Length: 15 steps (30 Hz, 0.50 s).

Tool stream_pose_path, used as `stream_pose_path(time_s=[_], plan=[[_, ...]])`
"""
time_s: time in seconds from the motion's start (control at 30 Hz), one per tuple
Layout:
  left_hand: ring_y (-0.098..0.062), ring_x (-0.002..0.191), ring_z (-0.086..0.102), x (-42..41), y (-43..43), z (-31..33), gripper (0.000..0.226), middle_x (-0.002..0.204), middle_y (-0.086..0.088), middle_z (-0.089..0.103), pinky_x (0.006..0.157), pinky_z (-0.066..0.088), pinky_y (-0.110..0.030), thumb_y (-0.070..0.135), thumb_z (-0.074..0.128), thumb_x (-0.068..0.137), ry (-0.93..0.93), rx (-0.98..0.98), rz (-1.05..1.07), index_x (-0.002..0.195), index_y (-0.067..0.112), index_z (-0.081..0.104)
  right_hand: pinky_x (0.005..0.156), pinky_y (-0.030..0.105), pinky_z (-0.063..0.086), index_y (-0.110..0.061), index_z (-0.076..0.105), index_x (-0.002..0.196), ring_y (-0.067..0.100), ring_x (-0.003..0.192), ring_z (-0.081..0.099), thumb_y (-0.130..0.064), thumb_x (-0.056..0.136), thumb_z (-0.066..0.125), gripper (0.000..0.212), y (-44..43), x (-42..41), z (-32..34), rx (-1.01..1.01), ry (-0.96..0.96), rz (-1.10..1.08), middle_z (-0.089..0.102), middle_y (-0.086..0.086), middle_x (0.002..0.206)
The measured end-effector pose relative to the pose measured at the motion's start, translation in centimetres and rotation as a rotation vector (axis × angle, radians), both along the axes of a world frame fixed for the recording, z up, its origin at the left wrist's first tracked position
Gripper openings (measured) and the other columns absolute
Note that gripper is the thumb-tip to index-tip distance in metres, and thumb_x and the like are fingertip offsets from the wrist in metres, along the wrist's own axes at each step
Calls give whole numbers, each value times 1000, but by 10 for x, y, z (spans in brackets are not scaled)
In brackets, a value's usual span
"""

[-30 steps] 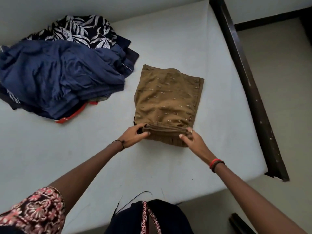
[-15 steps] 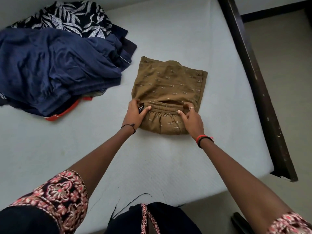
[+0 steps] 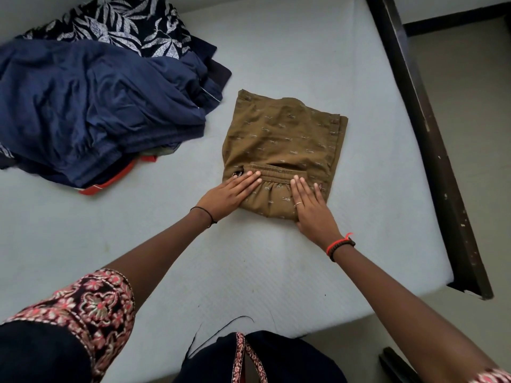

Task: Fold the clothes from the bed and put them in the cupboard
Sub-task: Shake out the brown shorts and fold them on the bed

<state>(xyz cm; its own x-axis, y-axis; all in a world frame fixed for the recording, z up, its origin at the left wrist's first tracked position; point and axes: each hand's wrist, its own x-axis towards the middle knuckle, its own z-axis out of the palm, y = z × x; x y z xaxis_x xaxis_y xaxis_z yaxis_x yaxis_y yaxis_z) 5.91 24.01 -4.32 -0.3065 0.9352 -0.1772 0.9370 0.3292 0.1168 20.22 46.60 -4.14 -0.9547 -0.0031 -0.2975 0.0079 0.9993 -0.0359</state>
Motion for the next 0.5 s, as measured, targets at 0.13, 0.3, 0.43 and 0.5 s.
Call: stream_pose_path(time_s=[0.13, 0.3, 0.43, 0.5], plan=[[-33, 138, 28, -8, -1, 13, 62, 151, -19, 28, 111, 23, -40, -12, 32, 83, -170, -31, -40, 144, -4, 27, 113, 48, 26, 5, 24, 146, 32, 141, 28, 7, 75, 45, 74, 1, 8, 3, -35, -25, 30, 28, 21, 152], [-23, 146, -1, -5, -5, 44, 67, 158, -9, -6, 115, -3, -21, -2, 38, 94, -486, -253, 12, 149, 7, 1, 121, 38, 1, -6, -10, 148, 20, 147, -9, 7, 89, 38, 78, -3, 22, 30, -317, -293, -18, -7, 10, 159], [-16, 140, 26, -3, -6, 91, 58, 155, 0, 21, 111, 18, -22, 12, 39, 97, -764, -425, 105, 150, 18, 17, 117, 23, 11, -8, 8, 152, 16, 146, 13, -2, 94, 39, 65, -3, 28, 66, -702, -557, -162, 14, 3, 158], [-16, 103, 54, -5, -7, 109, 41, 123, -3, 60, 90, 38, -24, 15, 42, 95, -885, -464, 227, 135, 20, 46, 96, 21, 35, -3, 37, 141, 22, 127, 45, -8, 95, 42, 47, 4, 30, 76, -802, -609, -286, 48, 4, 135]])
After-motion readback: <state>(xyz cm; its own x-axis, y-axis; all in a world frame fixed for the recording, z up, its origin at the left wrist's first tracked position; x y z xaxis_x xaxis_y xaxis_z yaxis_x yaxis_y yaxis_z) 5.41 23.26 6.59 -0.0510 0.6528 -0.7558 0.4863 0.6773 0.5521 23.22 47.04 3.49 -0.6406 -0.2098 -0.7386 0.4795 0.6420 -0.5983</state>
